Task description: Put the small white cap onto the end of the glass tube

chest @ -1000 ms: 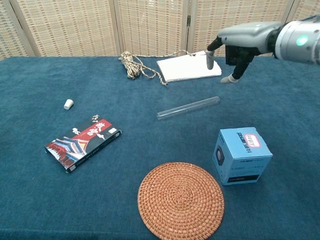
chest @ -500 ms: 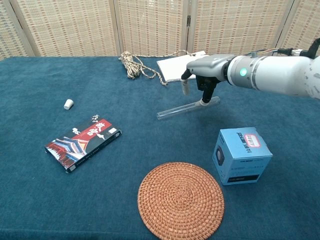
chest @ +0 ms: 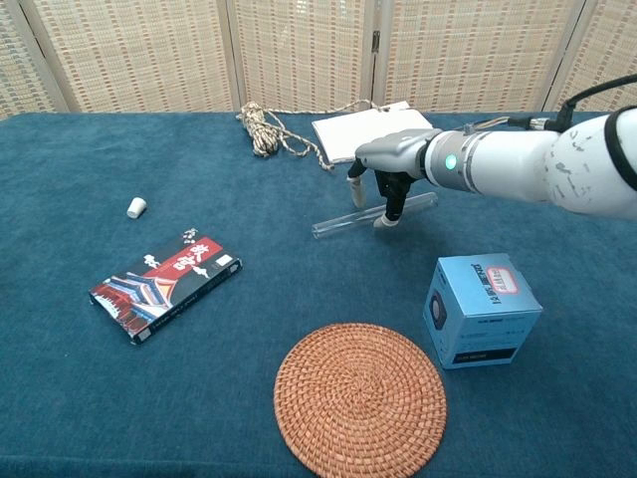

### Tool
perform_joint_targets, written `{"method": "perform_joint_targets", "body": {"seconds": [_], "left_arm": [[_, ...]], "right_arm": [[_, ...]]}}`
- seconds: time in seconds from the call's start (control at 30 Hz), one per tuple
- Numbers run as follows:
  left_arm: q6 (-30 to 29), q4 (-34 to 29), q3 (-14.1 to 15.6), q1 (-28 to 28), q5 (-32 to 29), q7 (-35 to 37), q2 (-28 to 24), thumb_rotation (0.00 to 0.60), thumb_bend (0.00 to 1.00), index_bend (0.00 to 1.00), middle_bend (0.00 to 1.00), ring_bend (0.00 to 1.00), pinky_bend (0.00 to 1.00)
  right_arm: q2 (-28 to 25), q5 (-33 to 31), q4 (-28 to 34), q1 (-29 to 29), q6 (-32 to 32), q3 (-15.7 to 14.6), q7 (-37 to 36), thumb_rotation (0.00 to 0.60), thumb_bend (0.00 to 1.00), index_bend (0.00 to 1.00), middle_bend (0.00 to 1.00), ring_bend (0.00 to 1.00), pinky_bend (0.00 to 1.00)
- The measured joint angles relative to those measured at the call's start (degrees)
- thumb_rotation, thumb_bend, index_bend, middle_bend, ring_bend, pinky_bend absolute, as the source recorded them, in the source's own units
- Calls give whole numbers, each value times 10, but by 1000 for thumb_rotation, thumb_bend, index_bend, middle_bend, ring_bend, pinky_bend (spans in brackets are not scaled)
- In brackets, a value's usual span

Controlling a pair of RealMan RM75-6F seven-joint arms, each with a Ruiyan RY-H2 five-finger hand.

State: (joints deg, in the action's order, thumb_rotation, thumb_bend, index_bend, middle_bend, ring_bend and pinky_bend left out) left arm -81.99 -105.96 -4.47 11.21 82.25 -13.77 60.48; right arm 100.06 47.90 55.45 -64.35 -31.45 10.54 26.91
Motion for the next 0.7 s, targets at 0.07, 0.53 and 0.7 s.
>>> {"method": "perform_joint_targets", "body": {"seconds": [0.07, 0.53, 0.7], "left_arm": [[0, 1, 0, 0, 0, 2, 0, 600, 420, 34, 0, 0, 0], [-3, 3, 0, -3, 2, 4, 3, 600, 420, 32, 0, 0, 0], [-2, 4, 1, -4, 0, 4, 4, 600, 420, 31, 0, 0, 0]], "right_arm": [[1, -4, -3, -2, 1, -2, 1, 600, 259, 382, 995, 1000, 1000], [11, -36, -20, -12, 4, -12, 8, 600, 288, 408, 996, 1000, 1000], [15, -41, -24, -15, 6, -14, 8, 600, 301, 423, 997, 1000, 1000]]}}
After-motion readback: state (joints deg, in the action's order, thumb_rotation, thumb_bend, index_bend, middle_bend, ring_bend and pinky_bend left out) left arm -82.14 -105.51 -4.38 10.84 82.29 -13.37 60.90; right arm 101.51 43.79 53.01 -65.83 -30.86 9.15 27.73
